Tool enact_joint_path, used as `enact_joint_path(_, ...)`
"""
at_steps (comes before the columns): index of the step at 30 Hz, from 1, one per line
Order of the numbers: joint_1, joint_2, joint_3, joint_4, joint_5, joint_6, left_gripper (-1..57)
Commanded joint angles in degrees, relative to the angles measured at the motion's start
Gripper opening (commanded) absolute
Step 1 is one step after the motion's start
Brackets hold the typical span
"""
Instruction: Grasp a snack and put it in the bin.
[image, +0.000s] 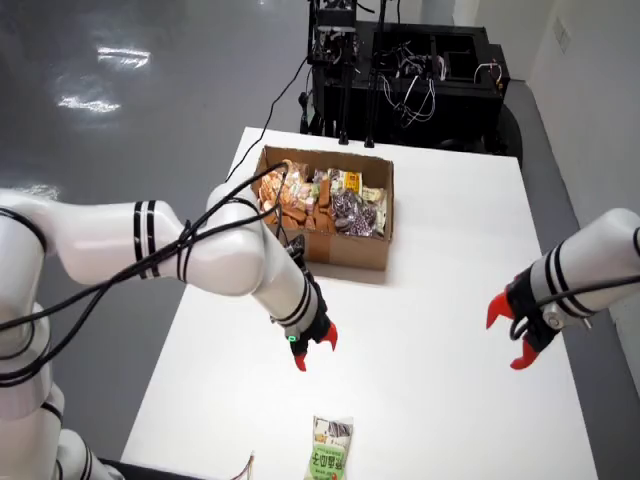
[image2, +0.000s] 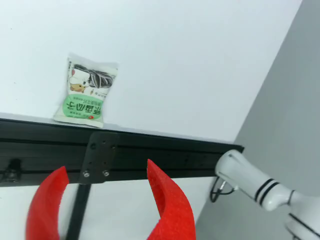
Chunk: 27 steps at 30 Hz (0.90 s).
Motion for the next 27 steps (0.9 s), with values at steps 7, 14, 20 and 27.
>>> enact_joint_path(7,-3.1,3.7,1.0,-0.6,0.5,8.1,40.1)
enact_joint_path(14,-4.3,5.9,0.6,-0.7,0.2,12.4,45.2)
enact_joint_path(20,-5.1,9.9,-2.7,-0.7,-0.3,15.6,47.9)
enact_joint_path(27,-5.9,19.7,-11.5,-1.0,1.3,18.5,48.7)
